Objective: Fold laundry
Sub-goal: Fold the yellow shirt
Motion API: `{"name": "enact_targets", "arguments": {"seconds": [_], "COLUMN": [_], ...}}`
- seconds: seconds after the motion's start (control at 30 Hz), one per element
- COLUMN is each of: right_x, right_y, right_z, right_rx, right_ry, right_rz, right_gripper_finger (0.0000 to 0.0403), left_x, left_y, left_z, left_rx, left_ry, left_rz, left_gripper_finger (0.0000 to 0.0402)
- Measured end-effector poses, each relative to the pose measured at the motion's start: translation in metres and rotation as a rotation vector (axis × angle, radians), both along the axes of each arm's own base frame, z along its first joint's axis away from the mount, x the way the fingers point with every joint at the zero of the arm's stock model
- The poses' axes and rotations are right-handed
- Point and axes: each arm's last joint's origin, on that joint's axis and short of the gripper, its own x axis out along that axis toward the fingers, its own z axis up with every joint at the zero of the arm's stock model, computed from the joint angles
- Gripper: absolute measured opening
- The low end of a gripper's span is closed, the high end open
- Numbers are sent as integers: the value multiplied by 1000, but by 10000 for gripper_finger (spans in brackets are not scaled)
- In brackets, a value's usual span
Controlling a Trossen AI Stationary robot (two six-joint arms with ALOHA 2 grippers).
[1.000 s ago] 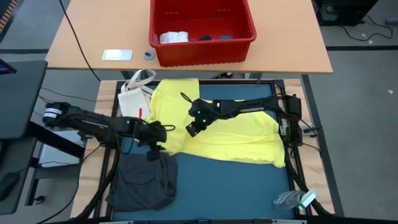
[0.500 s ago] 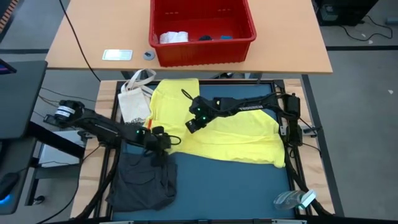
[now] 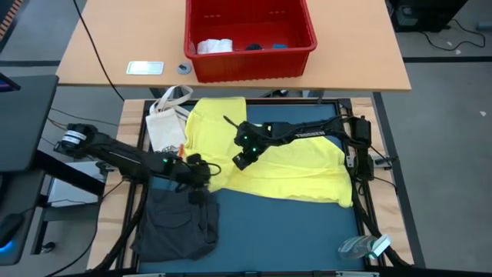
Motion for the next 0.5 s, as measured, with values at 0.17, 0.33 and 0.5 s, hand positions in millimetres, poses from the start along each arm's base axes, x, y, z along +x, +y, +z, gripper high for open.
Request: {"name": "enact_targets", "arguments": {"seconds": [0.17,0.33,0.5], "right_x": [3,7,10], "right_y": [24,45,27], "right_z": [2,6,-7], "right_rx": [116,156,106], "right_ry": [-37,-84,-45], "right_rz": [147,229,122], "right_gripper_finger": [0,0,0], "left_x": [-26,-46,-49], "left_y": [9,20,36], "left_z": [21,34,39], "left_rx": [-68,-230,-270], "left_ry": [35,41,7], "left_rz": [91,215,313], "left_gripper_finger": [2,1,1]}}
